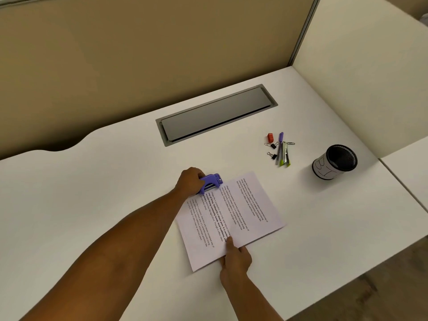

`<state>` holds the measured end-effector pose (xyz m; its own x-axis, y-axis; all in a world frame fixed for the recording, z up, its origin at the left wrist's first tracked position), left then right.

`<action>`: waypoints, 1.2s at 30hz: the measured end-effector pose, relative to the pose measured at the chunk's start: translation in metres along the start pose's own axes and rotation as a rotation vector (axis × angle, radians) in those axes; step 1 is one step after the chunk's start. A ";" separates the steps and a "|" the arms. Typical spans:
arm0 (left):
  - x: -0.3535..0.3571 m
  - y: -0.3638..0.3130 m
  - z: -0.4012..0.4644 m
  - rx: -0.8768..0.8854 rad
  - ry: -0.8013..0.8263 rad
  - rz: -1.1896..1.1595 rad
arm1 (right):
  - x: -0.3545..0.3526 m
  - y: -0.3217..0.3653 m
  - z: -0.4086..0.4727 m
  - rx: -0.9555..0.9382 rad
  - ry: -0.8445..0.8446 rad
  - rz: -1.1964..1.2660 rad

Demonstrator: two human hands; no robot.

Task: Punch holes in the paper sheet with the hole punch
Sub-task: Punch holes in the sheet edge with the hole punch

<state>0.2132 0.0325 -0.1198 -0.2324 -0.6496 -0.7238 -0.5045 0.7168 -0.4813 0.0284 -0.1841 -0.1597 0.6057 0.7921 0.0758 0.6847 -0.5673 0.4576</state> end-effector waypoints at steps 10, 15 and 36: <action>-0.001 -0.002 0.003 -0.046 -0.010 -0.010 | 0.000 0.001 0.002 -0.022 0.015 -0.057; -0.001 -0.002 0.003 -0.062 -0.001 0.001 | 0.001 0.001 -0.003 -0.066 0.012 -0.076; -0.003 -0.005 0.000 -0.053 0.004 0.018 | 0.020 0.003 0.001 -0.103 -0.022 -0.125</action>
<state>0.2161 0.0306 -0.1155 -0.2449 -0.6374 -0.7305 -0.5435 0.7142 -0.4410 0.0428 -0.1701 -0.1577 0.5277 0.8494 -0.0069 0.7111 -0.4373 0.5506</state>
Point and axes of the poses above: each hand's wrist, its own z-axis towards the middle knuckle, its own x-axis out of the palm, y = z × x, the point moved 7 cm from there along z, towards the middle knuckle, and after that the axes turned 3 degrees about z, right-handed, at the moved point
